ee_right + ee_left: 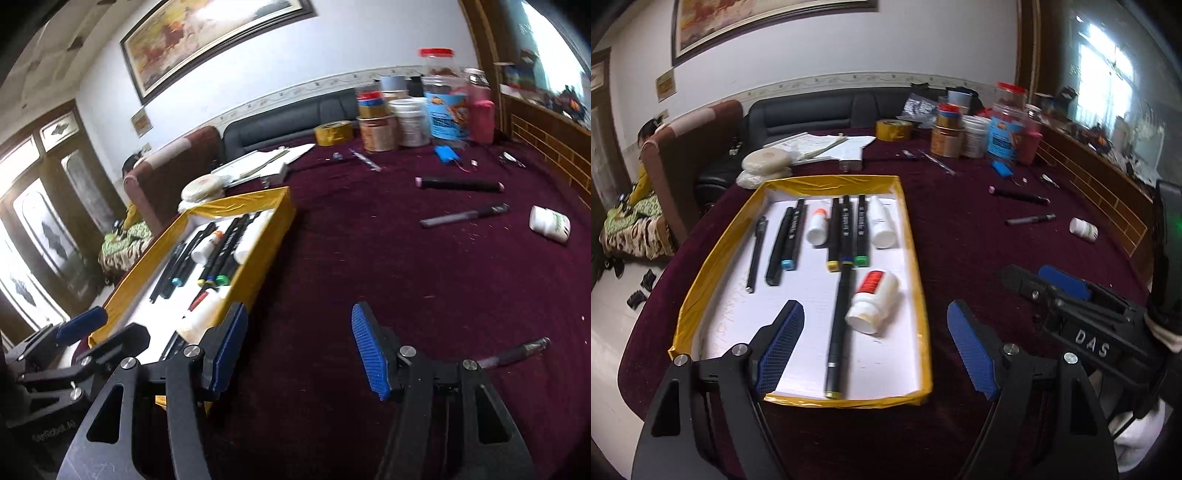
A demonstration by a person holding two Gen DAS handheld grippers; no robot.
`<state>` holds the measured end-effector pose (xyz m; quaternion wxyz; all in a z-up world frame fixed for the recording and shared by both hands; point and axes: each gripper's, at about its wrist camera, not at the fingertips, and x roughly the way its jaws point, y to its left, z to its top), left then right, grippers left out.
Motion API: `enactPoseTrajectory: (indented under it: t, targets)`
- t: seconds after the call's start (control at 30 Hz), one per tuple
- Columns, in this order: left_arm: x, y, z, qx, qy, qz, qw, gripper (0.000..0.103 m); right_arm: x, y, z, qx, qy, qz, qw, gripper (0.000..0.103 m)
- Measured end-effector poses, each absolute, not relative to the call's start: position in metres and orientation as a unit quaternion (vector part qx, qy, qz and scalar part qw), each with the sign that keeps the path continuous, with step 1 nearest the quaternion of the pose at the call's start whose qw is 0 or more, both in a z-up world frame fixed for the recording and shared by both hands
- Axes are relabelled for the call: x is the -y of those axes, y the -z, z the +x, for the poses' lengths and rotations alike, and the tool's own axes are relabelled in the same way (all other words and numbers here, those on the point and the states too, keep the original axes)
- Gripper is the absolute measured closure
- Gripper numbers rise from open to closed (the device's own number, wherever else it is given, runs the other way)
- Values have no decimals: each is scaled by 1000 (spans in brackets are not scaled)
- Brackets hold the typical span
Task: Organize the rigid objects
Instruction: 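Move both grippers back over the loose items on the table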
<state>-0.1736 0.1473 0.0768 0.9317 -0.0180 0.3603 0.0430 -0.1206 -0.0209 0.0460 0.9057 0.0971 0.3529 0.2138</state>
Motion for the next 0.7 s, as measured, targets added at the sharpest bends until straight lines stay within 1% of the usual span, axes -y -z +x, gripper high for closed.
enactPoseTrajectory:
  t: [0.33,0.5,0.57,0.7]
  targets:
    - [-110,-77,-163,-377,-20,19,926,23,86,-50,-110,-337,-174,139,915,49]
    - [-100,-75,-151,-403,23,-7,915,23,143,-61,-94,-316,-132,162,925,49]
    - [-95,-75,-144,-409,59,-27,910,23,170,-66,-81,-303,-93,155,936,46]
    - [-68,-75,-133,-416,111,-15,903,23,228,-64,-43,-291,-22,173,941,46]
